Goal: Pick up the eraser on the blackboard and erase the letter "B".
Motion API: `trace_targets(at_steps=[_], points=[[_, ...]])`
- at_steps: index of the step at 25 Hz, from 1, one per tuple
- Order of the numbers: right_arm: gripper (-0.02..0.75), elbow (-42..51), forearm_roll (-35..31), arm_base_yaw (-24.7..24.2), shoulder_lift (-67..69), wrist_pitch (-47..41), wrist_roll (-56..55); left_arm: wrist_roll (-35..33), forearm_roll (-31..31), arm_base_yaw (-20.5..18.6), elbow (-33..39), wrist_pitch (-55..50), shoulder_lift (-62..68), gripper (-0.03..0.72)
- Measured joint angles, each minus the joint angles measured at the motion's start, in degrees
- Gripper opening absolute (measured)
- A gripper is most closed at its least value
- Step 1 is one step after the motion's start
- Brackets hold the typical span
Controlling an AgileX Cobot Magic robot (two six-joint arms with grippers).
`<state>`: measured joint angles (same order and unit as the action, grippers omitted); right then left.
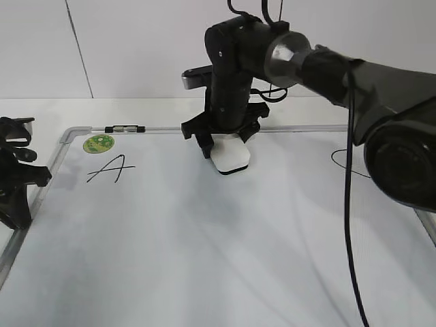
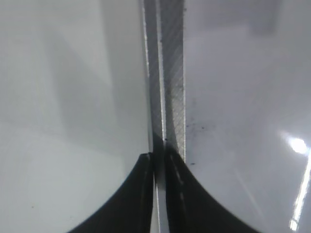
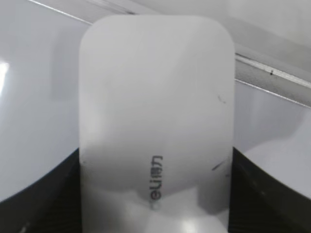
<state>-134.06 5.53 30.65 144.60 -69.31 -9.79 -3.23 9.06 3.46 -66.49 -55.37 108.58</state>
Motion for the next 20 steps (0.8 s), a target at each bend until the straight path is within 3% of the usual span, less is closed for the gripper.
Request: trace_targets(at_steps=[11,20], points=[[0.558,-3.29,-3.01,0.00,-3.06,-2.09,0.51,0.00,0.00,0.00,0.00,0.00,0.00,0.048],[0.558,14.39,-2.80,-0.36,-19.09,-2.09,1.97,0.00,0.00,0.00,0.00,0.00,0.00,0.048]])
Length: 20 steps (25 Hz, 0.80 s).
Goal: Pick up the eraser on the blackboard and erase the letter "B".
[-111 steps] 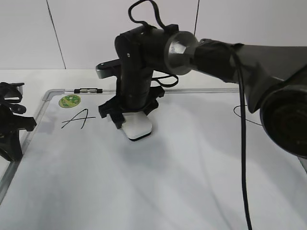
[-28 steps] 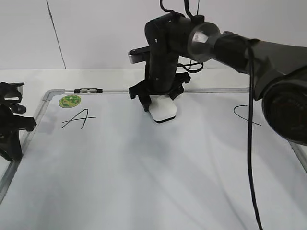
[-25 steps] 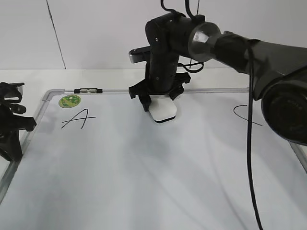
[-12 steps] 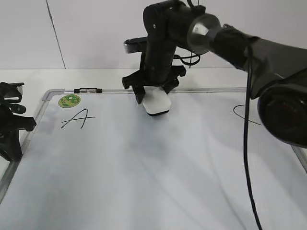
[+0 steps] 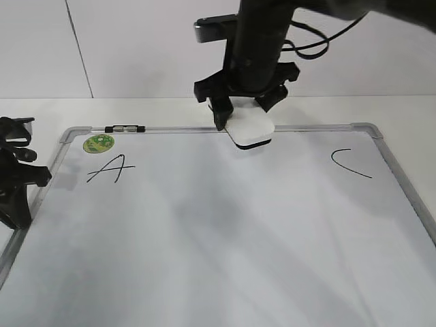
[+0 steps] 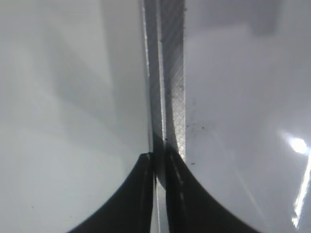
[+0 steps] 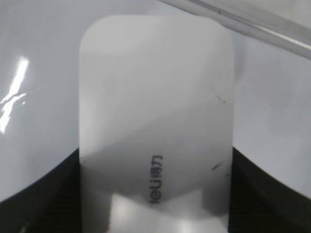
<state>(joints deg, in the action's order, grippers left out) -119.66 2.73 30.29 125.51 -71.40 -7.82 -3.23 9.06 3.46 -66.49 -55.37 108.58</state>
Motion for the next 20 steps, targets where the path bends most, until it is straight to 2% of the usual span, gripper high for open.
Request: trace_targets(at_steps=[6,15,20], points=[[0.558,15.10,0.27,-2.93,-14.04,0.00,-1.55,0.00,0.35,0.00,0.00,0.00,0.00,0.048],[0.558,37.39,0.73,-11.79,-29.43,0.26,-3.11,0.00,0.37,0.00,0.00,0.00,0.00,0.048],[0.558,50.72,1.49,-14.34,-34.07,7.85,-3.73,0.00,0.71,0.00,0.00,-0.13,0.00,0.048]])
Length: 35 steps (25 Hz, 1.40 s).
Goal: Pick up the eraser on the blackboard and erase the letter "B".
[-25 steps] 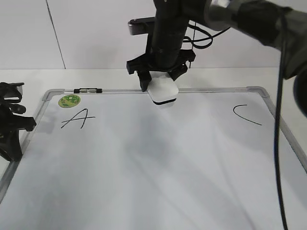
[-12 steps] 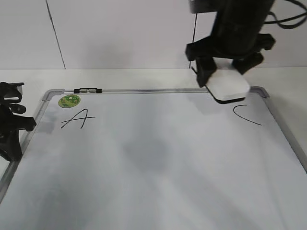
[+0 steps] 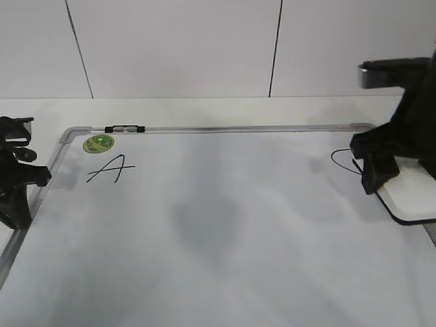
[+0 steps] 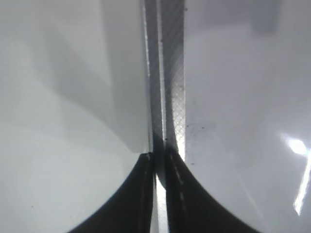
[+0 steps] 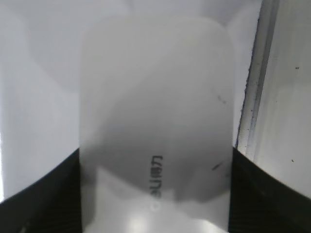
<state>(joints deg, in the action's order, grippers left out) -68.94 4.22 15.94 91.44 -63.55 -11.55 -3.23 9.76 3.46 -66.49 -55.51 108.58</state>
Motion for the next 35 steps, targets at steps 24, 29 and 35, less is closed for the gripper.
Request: trace_targets(at_steps=[24,29,35], points=[[0.558,10.93,0.99,-10.85,2.55,19.00,5.44,-0.02,0.75,0.00,0.00,-0.81,0.00,0.050],[0.558,10.93,0.91,-10.85,5.10,19.79,5.55,-0.02,0.75,0.00,0.00,-0.81,0.00,0.050],[0.558,10.93,0.91,-10.93,5.85,20.09,4.98,-0.02,0.75,0.00,0.00,-0.84,0.00,0.051]])
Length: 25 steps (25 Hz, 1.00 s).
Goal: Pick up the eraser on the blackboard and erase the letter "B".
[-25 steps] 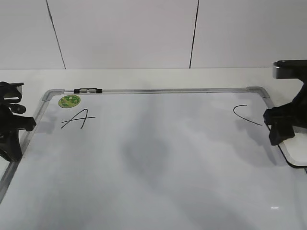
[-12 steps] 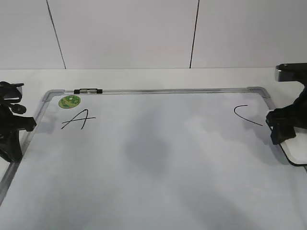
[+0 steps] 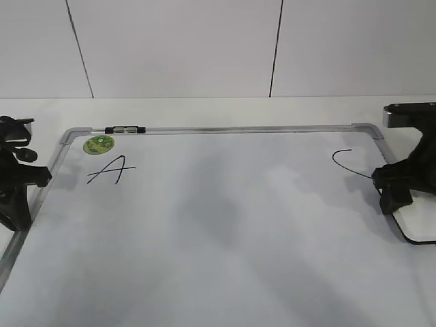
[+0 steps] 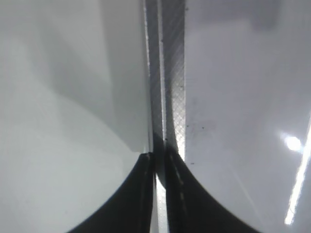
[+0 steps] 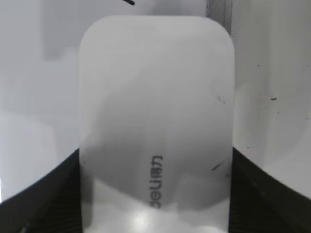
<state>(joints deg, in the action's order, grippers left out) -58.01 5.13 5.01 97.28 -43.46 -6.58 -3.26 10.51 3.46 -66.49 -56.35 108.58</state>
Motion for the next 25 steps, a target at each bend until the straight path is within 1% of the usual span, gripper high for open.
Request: trace_targets(at_steps=[25], points=[[0.558,0.00,0.19,0.00,1.21,-0.07,-0.23,-0.10,0.13,0.00,0.00,-0.10,0.00,0.052]])
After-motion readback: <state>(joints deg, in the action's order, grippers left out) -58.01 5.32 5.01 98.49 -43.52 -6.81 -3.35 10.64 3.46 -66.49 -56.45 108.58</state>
